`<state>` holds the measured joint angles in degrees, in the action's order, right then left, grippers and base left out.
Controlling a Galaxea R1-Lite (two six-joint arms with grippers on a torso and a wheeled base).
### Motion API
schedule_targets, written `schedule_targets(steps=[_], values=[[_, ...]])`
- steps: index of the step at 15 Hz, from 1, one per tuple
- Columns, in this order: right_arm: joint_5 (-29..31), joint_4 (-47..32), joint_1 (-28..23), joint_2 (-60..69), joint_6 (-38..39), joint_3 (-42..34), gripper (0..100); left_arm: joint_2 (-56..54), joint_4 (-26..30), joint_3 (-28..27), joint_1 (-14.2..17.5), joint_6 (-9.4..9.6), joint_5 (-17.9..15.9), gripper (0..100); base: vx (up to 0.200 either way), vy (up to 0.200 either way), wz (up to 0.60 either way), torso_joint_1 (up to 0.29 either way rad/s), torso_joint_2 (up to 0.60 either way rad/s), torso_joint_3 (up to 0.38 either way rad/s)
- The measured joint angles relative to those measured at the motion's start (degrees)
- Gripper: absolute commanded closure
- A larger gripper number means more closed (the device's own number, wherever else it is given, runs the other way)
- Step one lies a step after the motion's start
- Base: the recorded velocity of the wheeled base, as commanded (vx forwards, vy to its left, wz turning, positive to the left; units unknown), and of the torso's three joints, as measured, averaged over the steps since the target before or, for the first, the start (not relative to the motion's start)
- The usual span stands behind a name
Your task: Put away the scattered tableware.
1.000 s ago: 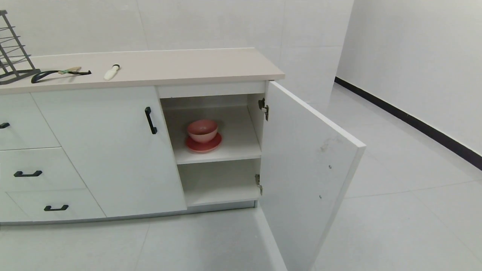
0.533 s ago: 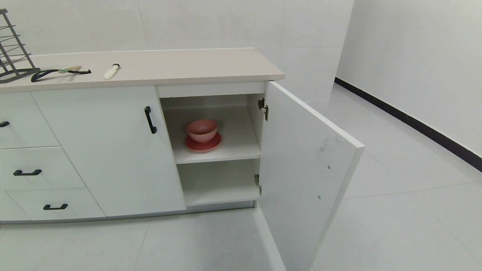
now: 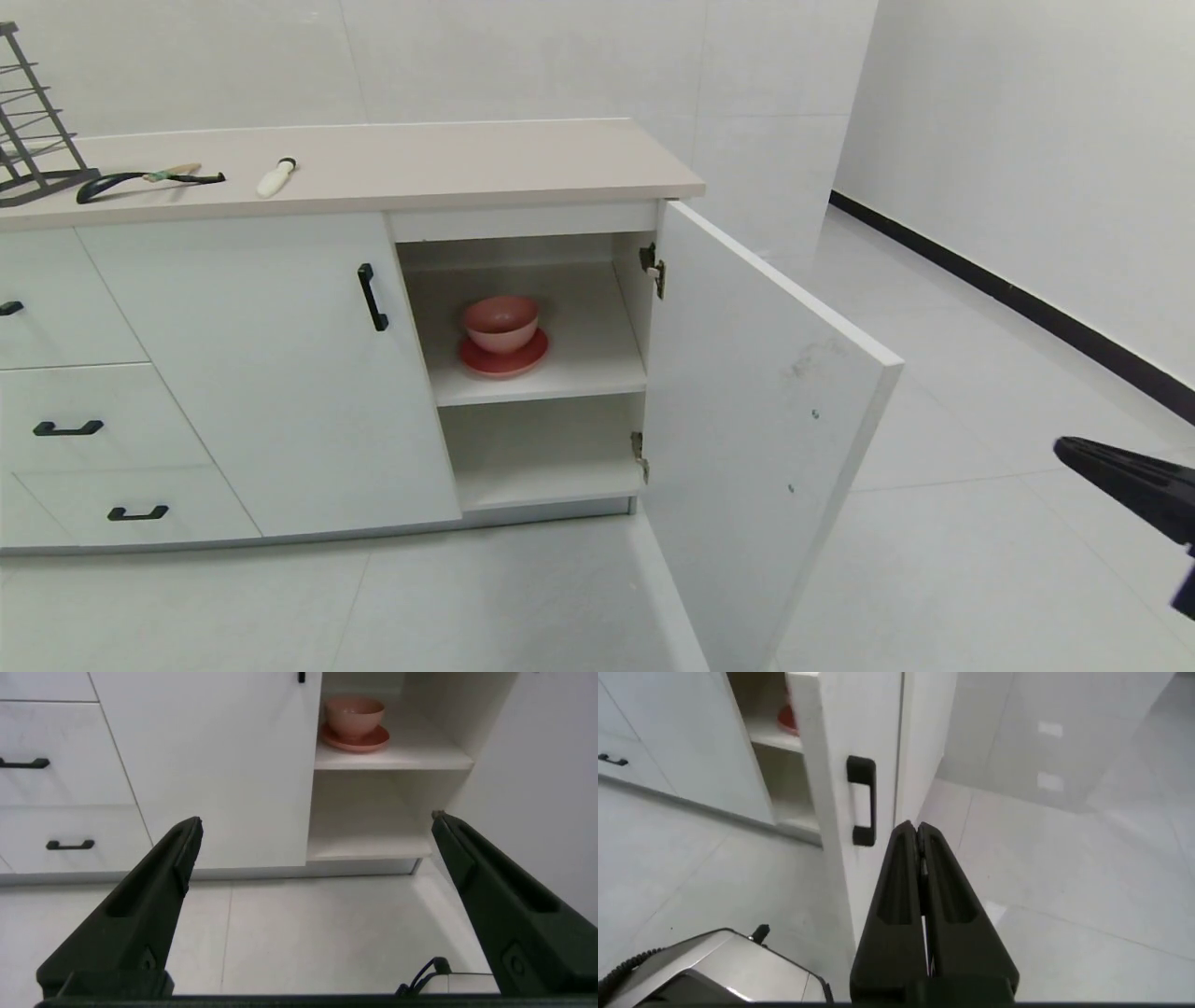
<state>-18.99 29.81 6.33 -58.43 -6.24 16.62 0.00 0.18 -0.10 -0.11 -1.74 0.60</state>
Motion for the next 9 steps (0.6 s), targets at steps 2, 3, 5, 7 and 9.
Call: schedule_targets(steps=[2,3,5,7,9], values=[[-1.12,10.12,0.28,-10.42,-0.35,0.0,100,0.0,0.0,0.0,0.01,-0.06,0.0,0,0.0,0.0,0.0,0.0,0.0,0.0],[-1.45,15.26,0.3,-14.92,-0.49,0.0,100,0.0,0.0,0.0,0.01,-0.09,0.0,0,0.0,0.0,0.0,0.0,0.0,0.0],[-1.83,26.55,0.48,-24.48,-1.06,-0.22,100,0.0,-0.02,0.0,0.01,-0.13,0.05,0,0.0,0.0,0.0,0.0,0.0,0.0],[-1.91,32.43,1.46,-31.04,-3.0,-0.05,100,0.0,-0.02,0.0,0.0,-0.24,0.13,0,0.0,0.0,0.0,0.0,0.0,0.0],[-1.91,32.73,2.84,-34.46,-3.28,0.17,100,0.0,-0.26,0.02,0.01,-0.24,0.16,0,0.0,0.0,0.0,0.0,0.0,0.0]])
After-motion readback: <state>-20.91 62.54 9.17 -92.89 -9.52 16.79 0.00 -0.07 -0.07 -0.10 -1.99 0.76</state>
